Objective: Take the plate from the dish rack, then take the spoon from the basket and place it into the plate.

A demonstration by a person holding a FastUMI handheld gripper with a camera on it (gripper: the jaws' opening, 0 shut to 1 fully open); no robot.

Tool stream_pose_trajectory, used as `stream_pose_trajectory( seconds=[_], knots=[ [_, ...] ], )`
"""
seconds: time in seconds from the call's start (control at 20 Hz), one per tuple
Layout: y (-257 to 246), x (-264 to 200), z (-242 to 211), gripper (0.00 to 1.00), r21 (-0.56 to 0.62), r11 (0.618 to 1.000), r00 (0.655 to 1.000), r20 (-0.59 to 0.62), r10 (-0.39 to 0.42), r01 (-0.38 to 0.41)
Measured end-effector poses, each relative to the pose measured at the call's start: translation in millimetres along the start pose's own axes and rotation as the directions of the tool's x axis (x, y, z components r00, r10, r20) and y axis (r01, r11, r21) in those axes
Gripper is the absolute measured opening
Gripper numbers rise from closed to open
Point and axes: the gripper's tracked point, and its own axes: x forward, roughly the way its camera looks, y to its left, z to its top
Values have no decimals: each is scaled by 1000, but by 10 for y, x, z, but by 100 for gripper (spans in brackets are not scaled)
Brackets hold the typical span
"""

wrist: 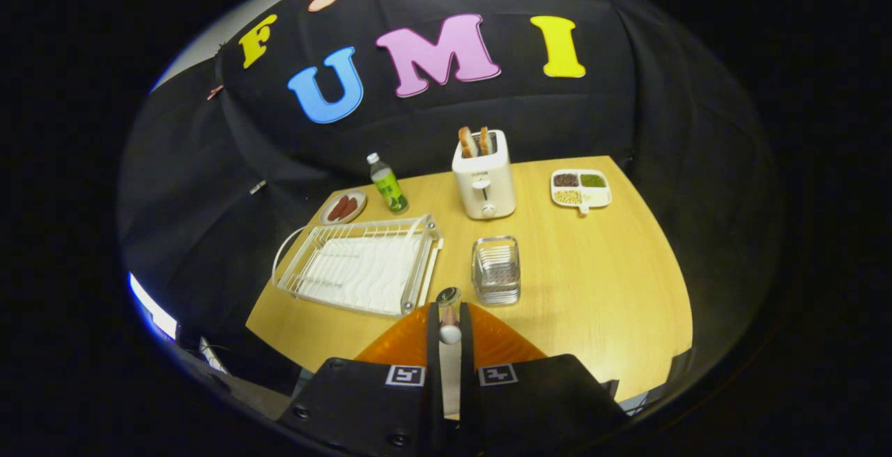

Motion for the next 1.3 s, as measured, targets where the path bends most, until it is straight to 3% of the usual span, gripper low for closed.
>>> stream_pose_trajectory(
  seconds=[0.2,0.4,1.3],
  knots=[
    [123,236,-670,13,-13,1000,990,-142,15,-17],
    [73,395,-1037,13,-6,1000,978,-207,10,-11],
    [-77,390,-1616,13,6,1000,948,-319,-8,10]
  ],
)
